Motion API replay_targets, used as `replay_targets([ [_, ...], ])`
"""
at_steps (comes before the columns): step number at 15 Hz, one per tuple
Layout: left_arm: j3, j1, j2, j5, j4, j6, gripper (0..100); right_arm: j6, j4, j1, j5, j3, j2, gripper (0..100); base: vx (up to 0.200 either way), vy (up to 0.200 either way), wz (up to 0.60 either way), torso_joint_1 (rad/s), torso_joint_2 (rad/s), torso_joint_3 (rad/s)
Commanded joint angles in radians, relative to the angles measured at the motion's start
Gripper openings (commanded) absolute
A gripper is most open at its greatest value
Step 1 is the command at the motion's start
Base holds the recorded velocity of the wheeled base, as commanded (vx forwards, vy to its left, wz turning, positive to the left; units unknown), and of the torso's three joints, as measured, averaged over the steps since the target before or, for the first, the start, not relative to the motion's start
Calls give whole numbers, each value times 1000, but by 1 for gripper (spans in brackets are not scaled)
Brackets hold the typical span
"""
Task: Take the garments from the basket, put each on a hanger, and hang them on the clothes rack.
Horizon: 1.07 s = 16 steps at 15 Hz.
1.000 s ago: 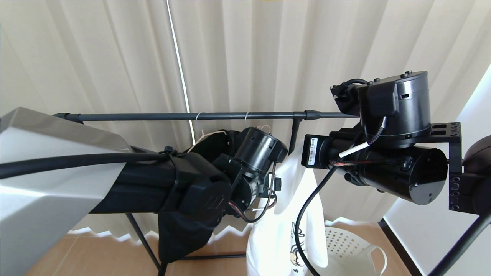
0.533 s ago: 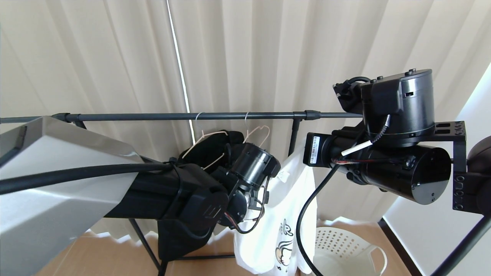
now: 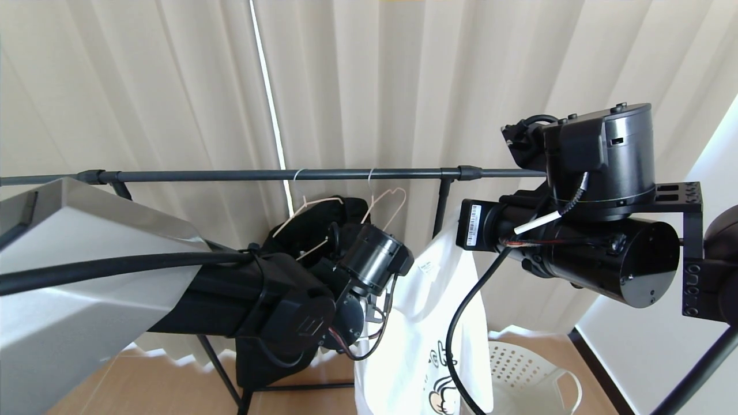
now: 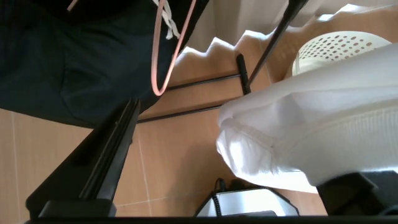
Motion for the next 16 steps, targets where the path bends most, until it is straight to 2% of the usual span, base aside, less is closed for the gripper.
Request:
replay_targets([
  [1, 11, 3, -14, 4, 0, -1, 100, 0, 0, 0, 0, 3, -2, 0, 0, 0, 0, 0, 0, 0],
  [7, 88, 6, -49, 13, -4, -5, 100, -1, 0, -19, 0, -2, -5, 0, 0, 0, 0, 0, 0, 0],
  [8, 93, 5, -59, 13, -3, -5, 0, -3, 0, -24, 0, -4, -17, 0, 0, 0, 0, 0, 0, 0],
  [11, 85, 3, -101, 11, -3, 4, 0, -11, 0, -33, 0, -2, -29, 0, 0, 0, 0, 0, 0, 0],
  [14, 73, 9, -247, 11, -1, 133, 0, -106, 0, -116, 1, -2, -62, 0, 0, 0, 0, 0, 0, 0],
  [16, 45, 11, -302, 11, 0, 193, 0, -133, -2, -121, 1, 7, -63, 0, 0, 0, 0, 0, 0, 0],
])
